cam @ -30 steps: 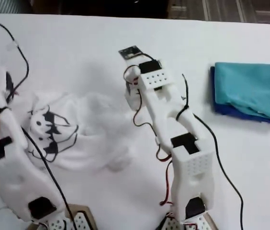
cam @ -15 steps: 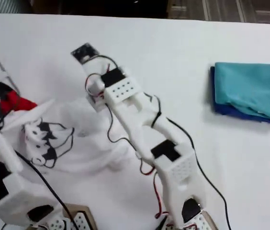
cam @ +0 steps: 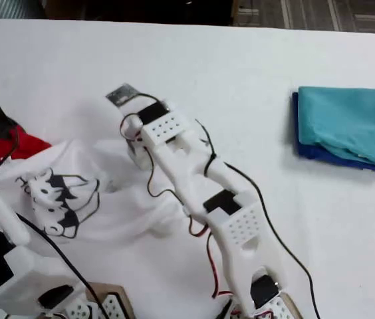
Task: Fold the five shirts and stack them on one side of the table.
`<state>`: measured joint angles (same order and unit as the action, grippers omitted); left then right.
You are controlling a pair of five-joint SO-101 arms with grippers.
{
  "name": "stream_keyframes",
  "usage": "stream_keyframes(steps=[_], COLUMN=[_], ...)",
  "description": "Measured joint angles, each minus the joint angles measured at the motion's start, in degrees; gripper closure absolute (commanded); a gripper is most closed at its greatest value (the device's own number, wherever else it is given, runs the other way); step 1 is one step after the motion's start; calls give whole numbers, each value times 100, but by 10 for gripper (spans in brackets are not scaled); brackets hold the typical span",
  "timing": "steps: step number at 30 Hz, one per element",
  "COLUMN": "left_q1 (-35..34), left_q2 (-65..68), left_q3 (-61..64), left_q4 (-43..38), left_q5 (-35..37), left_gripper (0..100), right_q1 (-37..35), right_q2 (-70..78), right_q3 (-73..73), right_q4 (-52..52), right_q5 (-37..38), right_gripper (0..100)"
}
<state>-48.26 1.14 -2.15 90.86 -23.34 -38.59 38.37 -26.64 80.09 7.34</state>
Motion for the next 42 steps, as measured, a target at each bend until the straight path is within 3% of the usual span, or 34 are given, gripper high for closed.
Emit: stream_keyframes(steps=[5,14,35,40,42], left_q1=[0,0,0,0,0], left_q2=[0,0,0,0,0], left_q3=[0,0,0,0,0], left_q4=[0,0,0,-18,-18], left_q5=[0,0,0,0,0], left_gripper=[973,973,973,973,973], right_q1=[-26,-26,-9,53,123], right_q2=[0,413,1029,1055,1046], right_q3=[0,-35,-800,-835,-835], right_q4=[-343,-404,-422,-422,-422], right_q5=[-211,-624,-642,-642,-642], right_gripper=[862,796,802,990,967])
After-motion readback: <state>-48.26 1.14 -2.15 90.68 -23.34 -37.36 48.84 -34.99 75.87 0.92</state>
